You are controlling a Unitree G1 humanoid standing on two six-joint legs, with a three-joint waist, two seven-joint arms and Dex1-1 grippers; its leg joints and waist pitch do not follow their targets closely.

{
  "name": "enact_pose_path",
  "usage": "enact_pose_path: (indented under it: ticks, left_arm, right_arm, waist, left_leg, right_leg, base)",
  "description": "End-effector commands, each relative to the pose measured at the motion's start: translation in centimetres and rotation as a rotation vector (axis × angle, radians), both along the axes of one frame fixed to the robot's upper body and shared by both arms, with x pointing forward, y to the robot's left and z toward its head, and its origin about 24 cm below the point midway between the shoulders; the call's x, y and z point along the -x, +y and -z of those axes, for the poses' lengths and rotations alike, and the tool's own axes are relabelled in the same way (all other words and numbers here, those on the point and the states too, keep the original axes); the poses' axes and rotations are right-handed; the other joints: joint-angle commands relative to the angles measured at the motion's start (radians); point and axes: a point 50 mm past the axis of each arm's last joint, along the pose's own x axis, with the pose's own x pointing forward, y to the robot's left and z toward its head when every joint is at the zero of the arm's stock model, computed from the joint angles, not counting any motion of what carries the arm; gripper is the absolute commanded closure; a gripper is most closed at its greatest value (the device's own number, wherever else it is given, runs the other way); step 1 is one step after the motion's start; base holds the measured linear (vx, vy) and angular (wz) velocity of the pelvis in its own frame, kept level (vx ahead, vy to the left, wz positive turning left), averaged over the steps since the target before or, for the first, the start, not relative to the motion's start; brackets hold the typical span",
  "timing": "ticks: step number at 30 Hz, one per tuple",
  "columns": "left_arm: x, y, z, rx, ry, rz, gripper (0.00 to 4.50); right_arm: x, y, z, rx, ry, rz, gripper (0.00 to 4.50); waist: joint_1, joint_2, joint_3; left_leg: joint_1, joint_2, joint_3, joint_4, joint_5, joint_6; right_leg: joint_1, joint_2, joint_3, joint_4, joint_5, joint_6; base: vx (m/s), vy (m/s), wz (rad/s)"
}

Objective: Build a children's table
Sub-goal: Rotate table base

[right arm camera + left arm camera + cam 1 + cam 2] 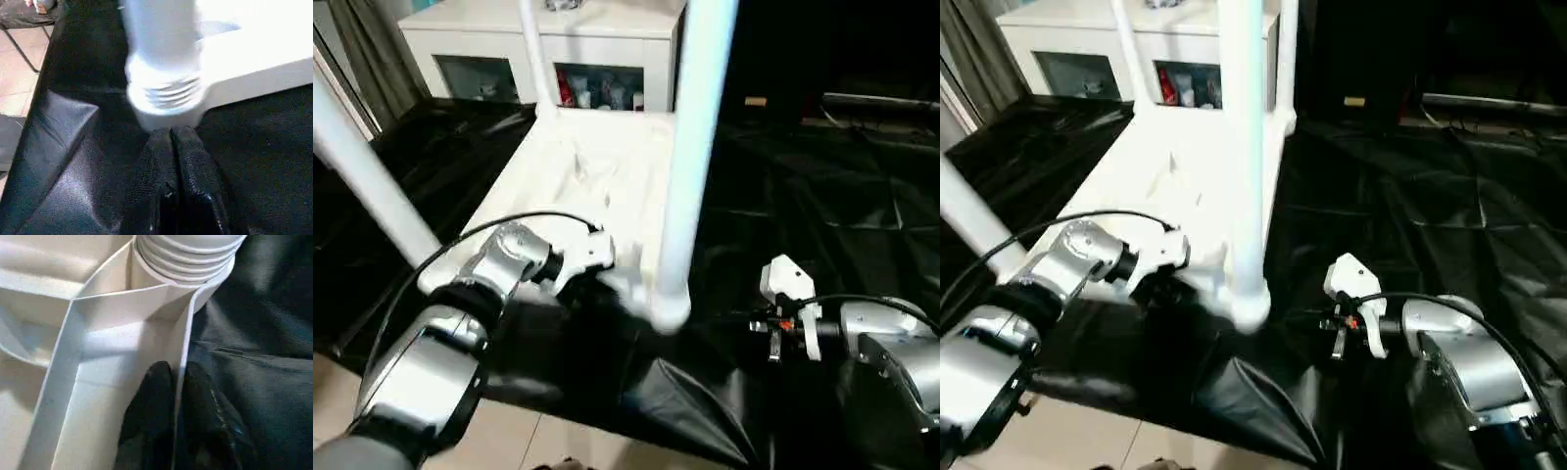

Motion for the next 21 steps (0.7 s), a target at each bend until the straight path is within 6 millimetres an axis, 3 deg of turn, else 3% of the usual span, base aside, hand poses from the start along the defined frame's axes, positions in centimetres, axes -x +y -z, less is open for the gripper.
enact_pose_path:
  ticks: [1,7,9,14,17,18,21]
  left_arm:
    - [0.6,-0.3,0.7,0.004,0.051,0.007,4.29]
    - [0.1,-0.8,1.4,0.005,-0.001,-0.202,4.46]
    - [-0.5,-0.8,1.3,0.023,-0.045,-0.298,4.46]
    - [-0.4,-0.4,1.2,0.06,-0.139,-0.338,4.46]
    - [-0.2,-0.5,1.1,0.089,-0.151,-0.328,4.46]
    - [0.0,-0.7,0.9,0.123,-0.152,-0.319,4.5]
    - [0.4,-1.1,0.7,0.167,-0.139,-0.303,4.5]
  right_arm:
    - [-0.3,-0.1,-0.2,0.007,-0.017,0.001,4.5]
    - [-0.9,0.1,-0.4,0.006,-0.076,0.027,4.5]
    - [-1.1,0.2,-0.4,-0.003,-0.091,0.043,4.5]
    - [-1.3,0.1,0.0,0.012,-0.128,0.076,4.5]
    - [-1.5,-0.1,0.1,0.019,-0.154,0.096,4.5]
    - [-1.7,-0.2,0.1,-0.008,-0.174,0.133,4.22]
    - [-2.2,0.2,0.2,-0.069,-0.187,0.188,4.1]
  waist:
    - [0.004,-0.019,-0.069]
    - [-0.001,-0.019,-0.062]
    - [-0.007,-0.025,-0.059]
    - [-0.035,-0.032,-0.06]
    - [-0.044,-0.031,-0.063]
    - [-0.045,-0.032,-0.064]
    - [-0.046,-0.032,-0.069]
  left_leg:
    - [0.011,0.054,-0.031,-0.052,-0.117,0.091]
    - [0.015,0.054,-0.031,-0.056,-0.161,0.066]
    - [0.014,0.049,-0.032,-0.058,-0.174,0.063]
    - [-0.002,0.04,-0.039,-0.06,-0.147,0.072]
    - [0.004,0.039,-0.033,-0.055,-0.138,0.08]
    - [0.005,0.039,-0.032,-0.054,-0.132,0.088]
    - [0.006,0.045,-0.032,-0.054,-0.106,0.103]
  right_leg:
    - [0.052,-0.098,0.049,-0.069,-0.071,-0.246]
    - [0.049,-0.097,0.048,-0.081,-0.195,-0.218]
    - [0.051,-0.096,0.047,-0.089,-0.242,-0.199]
    - [0.058,-0.092,0.039,-0.093,-0.285,-0.149]
    - [0.051,-0.09,0.043,-0.094,-0.259,-0.162]
    - [0.05,-0.089,0.044,-0.093,-0.24,-0.17]
    - [0.047,-0.087,0.045,-0.081,-0.164,-0.196]
  base:
    - [0.0,0.0,0.0]
    - [0.0,0.0,0.0]
    - [0.0,0.0,0.0]
    - [0.0,0.0,0.0]
    - [0.0,0.0,0.0]
    - [0.0,0.0,0.0]
    - [0.0,0.0,0.0]
